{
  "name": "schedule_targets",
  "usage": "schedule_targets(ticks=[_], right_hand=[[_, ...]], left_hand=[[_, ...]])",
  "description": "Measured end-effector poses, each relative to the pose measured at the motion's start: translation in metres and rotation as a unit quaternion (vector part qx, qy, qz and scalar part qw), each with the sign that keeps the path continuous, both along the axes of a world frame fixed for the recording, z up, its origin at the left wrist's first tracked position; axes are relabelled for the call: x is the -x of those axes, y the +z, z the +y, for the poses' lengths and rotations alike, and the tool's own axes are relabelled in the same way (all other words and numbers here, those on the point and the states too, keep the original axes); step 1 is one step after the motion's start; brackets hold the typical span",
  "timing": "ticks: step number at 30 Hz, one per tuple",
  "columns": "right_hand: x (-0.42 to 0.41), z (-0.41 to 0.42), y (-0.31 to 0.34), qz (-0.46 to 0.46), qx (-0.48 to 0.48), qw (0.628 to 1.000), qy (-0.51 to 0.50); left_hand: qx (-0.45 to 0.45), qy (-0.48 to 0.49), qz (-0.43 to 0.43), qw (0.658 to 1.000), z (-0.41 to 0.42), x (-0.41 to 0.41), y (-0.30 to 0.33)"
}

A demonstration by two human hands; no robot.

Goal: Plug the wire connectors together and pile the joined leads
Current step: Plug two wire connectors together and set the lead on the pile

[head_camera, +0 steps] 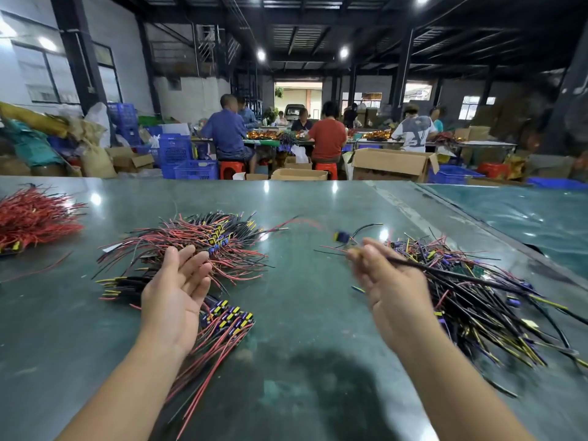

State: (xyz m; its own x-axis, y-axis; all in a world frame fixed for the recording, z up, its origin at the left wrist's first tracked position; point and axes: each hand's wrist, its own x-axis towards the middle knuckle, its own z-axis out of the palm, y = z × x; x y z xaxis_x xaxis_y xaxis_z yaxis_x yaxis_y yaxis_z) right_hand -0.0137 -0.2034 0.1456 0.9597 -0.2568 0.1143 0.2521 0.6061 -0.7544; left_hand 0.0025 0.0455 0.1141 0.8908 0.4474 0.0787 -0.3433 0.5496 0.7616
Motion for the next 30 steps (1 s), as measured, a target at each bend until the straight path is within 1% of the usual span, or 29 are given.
schedule_targets(ticks=[1, 2, 3, 5, 6, 8, 10, 11, 12, 13, 14, 15, 16, 17, 19, 22, 24, 25, 27, 28, 30], right_hand=[[-0.007, -0.012, 0.007, 0.017, -0.017, 1.000, -0.002], [-0.012, -0.022, 0.009, 0.047, -0.012, 0.999, 0.003], [-0.015, -0.030, 0.007, 0.085, 0.008, 0.996, 0.015], [-0.016, -0.035, -0.005, 0.145, 0.041, 0.988, 0.043], [-0.014, -0.033, -0.012, 0.158, 0.052, 0.984, 0.056], [-0.007, -0.024, -0.022, 0.155, 0.085, 0.982, 0.072], [0.000, -0.011, -0.028, 0.134, 0.129, 0.980, 0.074], [0.004, -0.003, -0.030, 0.125, 0.165, 0.976, 0.066], [0.009, 0.005, -0.034, 0.112, 0.217, 0.968, 0.054], [0.012, 0.012, -0.039, 0.095, 0.291, 0.952, 0.031], [0.015, 0.019, -0.044, 0.069, 0.376, 0.924, 0.003], [0.017, 0.024, -0.048, 0.040, 0.455, 0.889, -0.018], [0.019, 0.028, -0.051, 0.018, 0.510, 0.859, -0.028], [0.021, 0.031, -0.053, 0.003, 0.540, 0.841, -0.030], [0.022, 0.034, -0.058, -0.015, 0.556, 0.831, -0.021], [0.021, 0.036, -0.062, -0.029, 0.565, 0.825, -0.009], [0.021, 0.037, -0.062, -0.046, 0.581, 0.813, 0.003], [0.023, 0.037, -0.062, -0.072, 0.602, 0.795, 0.016], [0.025, 0.040, -0.060, -0.153, 0.664, 0.729, 0.068], [0.026, 0.043, -0.060, -0.197, 0.688, 0.691, 0.103], [0.025, 0.052, -0.063, -0.253, 0.735, 0.612, 0.149]], left_hand=[[-0.003, 0.008, 0.004, 1.000, 0.002, 0.000, 0.001], [-0.007, 0.022, 0.011, 1.000, 0.003, -0.001, 0.001], [-0.018, 0.045, 0.019, 0.999, 0.005, -0.002, 0.002], [-0.068, 0.117, 0.032, 0.990, 0.014, -0.005, 0.003], [-0.103, 0.153, 0.040, 0.982, 0.020, -0.007, 0.004], [-0.188, 0.204, 0.068, 0.958, 0.032, -0.010, 0.002], [-0.299, 0.212, 0.109, 0.924, 0.040, -0.014, -0.005], [-0.370, 0.206, 0.138, 0.895, 0.043, -0.017, -0.010], [-0.458, 0.192, 0.177, 0.850, 0.045, -0.019, -0.016], [-0.556, 0.166, 0.224, 0.783, 0.047, -0.021, -0.022], [-0.644, 0.125, 0.266, 0.706, 0.048, -0.022, -0.027], [-0.698, 0.083, 0.296, 0.646, 0.049, -0.023, -0.031], [-0.725, 0.048, 0.315, 0.611, 0.049, -0.023, -0.034], [-0.733, 0.030, 0.324, 0.597, 0.048, -0.022, -0.036], [-0.737, 0.034, 0.316, 0.596, 0.048, -0.022, -0.039], [-0.732, 0.088, 0.297, 0.607, 0.047, -0.019, -0.034], [-0.724, 0.097, 0.308, 0.609, 0.047, -0.019, -0.032], [-0.725, 0.086, 0.321, 0.604, 0.048, -0.018, -0.032], [-0.731, 0.073, 0.328, 0.594, 0.048, -0.019, -0.031], [-0.732, 0.079, 0.317, 0.598, 0.047, -0.019, -0.030], [-0.722, 0.095, 0.283, 0.624, 0.043, -0.018, -0.027]])
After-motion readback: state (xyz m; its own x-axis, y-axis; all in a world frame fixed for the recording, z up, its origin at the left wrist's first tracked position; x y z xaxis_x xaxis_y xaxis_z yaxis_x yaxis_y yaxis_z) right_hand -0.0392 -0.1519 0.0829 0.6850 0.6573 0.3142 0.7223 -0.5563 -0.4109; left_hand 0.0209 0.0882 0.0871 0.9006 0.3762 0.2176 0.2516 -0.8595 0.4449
